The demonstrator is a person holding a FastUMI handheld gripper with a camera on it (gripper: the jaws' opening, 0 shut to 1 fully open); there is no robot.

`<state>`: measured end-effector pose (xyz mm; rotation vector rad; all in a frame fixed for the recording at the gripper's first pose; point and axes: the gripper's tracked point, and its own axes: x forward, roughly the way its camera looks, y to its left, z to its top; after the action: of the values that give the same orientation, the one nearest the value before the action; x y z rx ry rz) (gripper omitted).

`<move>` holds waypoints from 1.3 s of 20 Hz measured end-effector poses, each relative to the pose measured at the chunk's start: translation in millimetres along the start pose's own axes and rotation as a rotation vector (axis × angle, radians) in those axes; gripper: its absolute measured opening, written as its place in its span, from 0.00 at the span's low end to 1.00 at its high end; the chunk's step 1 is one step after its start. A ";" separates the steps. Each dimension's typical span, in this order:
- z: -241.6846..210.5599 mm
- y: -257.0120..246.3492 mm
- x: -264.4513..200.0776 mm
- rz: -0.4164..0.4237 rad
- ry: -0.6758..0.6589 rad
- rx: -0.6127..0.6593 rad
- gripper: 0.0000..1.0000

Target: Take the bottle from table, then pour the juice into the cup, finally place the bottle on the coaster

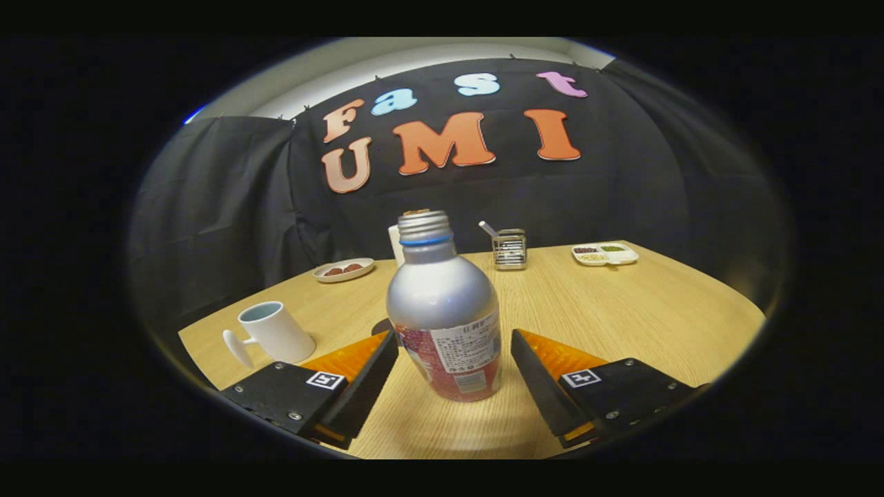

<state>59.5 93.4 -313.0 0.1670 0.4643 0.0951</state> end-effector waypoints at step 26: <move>25.1 47.5 9.8 -0.116 0.032 -0.566 0.80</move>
<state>77.0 137.8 -286.5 -0.4168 0.4617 0.1121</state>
